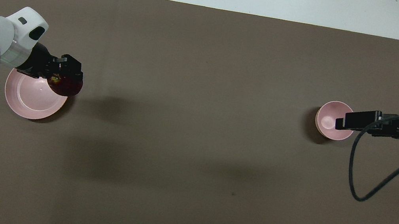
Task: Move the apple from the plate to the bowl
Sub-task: 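Lift the apple with the left gripper while the right gripper approaches it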
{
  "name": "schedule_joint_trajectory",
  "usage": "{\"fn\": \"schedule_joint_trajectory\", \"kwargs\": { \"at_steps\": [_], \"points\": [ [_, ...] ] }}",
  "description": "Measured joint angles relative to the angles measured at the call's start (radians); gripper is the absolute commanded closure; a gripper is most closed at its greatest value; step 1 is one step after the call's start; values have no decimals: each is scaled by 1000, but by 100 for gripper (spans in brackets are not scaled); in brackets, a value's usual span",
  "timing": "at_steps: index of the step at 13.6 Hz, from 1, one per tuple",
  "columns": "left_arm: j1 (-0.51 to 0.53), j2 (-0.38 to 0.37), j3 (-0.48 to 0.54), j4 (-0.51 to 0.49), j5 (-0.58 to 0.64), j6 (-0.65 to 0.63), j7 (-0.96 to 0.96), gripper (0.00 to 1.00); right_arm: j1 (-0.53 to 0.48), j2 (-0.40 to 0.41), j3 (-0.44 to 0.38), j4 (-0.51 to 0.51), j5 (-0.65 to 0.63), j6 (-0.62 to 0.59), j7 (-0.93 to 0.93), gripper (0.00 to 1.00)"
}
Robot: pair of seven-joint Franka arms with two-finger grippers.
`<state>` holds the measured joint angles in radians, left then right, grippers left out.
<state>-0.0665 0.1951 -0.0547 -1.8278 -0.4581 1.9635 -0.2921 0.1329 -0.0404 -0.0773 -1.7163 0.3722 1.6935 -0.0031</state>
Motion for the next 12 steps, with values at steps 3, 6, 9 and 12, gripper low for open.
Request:
{"fn": "schedule_joint_trajectory", "kwargs": {
  "at_steps": [3, 6, 9, 12],
  "points": [
    [-5, 0, -32, 2, -171, -11, -233, 100, 43, 0, 1, -74, 92, 81, -52, 0],
    [-10, 0, -62, 3, -371, -15, -451, 100, 80, -1, 1, -124, 208, 130, -69, 0],
    [-18, 0, -116, 3, -496, -15, -611, 100, 84, -17, 0, -189, 449, 175, -69, 0],
    [-23, 0, -149, 3, -627, -37, -630, 100, 118, -35, 1, -268, 666, 268, -81, 0]
  ]
}}
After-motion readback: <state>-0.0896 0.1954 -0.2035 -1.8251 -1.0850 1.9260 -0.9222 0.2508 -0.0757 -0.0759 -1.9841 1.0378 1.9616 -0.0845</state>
